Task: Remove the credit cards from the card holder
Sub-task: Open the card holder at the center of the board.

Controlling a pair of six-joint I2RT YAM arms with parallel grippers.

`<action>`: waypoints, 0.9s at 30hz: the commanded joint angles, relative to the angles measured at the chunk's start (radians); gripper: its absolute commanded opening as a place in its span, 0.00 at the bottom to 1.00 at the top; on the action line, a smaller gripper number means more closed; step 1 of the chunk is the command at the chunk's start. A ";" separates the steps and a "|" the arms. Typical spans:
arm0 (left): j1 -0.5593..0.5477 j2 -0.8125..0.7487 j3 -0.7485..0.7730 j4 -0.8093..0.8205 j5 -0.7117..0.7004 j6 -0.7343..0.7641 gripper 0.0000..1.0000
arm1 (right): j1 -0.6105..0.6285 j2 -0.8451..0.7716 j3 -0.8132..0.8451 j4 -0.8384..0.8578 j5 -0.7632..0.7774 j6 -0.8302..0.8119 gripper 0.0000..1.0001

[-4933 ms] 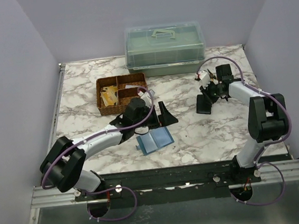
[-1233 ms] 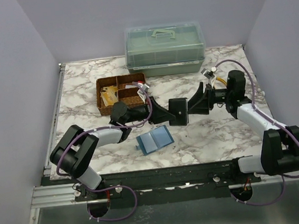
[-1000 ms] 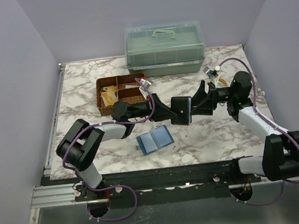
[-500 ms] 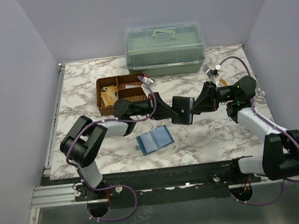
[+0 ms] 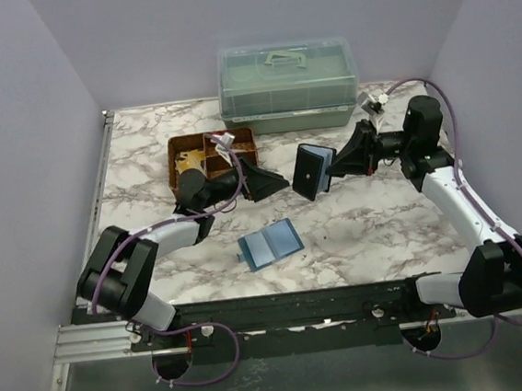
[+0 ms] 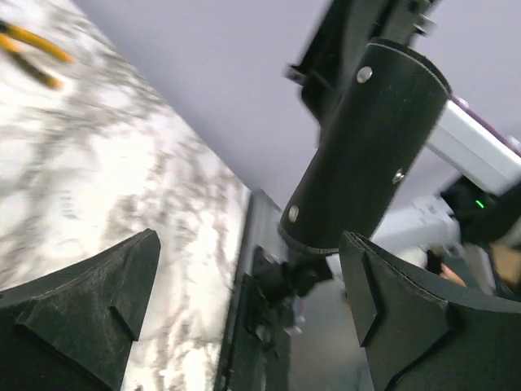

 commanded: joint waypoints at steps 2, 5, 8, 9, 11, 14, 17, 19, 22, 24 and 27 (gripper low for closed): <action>0.046 -0.243 -0.128 -0.294 -0.300 0.261 0.99 | 0.006 0.000 0.138 -0.549 0.288 -0.408 0.00; 0.046 -0.358 -0.163 -0.408 -0.408 0.314 0.99 | 0.011 0.010 0.196 -0.648 0.466 -0.471 0.00; 0.023 -0.431 -0.164 -0.486 -0.464 0.374 0.99 | 0.037 0.003 0.224 -0.694 0.636 -0.506 0.00; -0.008 -0.451 -0.158 -0.521 -0.513 0.417 0.99 | 0.053 0.003 0.232 -0.706 0.695 -0.514 0.00; -0.109 -0.479 -0.131 -0.603 -0.651 0.548 0.99 | 0.065 0.011 0.257 -0.738 0.744 -0.524 0.00; -0.237 -0.478 -0.114 -0.625 -0.815 0.662 0.99 | 0.067 0.017 0.273 -0.757 0.750 -0.526 0.00; -0.274 -0.437 -0.089 -0.623 -0.889 0.674 0.99 | 0.067 0.021 0.270 -0.760 0.760 -0.531 0.00; -0.306 -0.394 -0.063 -0.622 -0.922 0.682 0.99 | 0.067 0.027 0.263 -0.763 0.764 -0.535 0.00; -0.340 -0.345 -0.030 -0.615 -0.972 0.696 0.99 | 0.067 0.031 0.261 -0.769 0.754 -0.544 0.00; -0.343 -0.325 -0.014 -0.613 -0.986 0.697 0.98 | 0.067 0.029 0.258 -0.771 0.758 -0.549 0.00; -0.344 -0.312 -0.001 -0.605 -0.972 0.689 0.96 | 0.067 0.033 0.253 -0.772 0.759 -0.558 0.00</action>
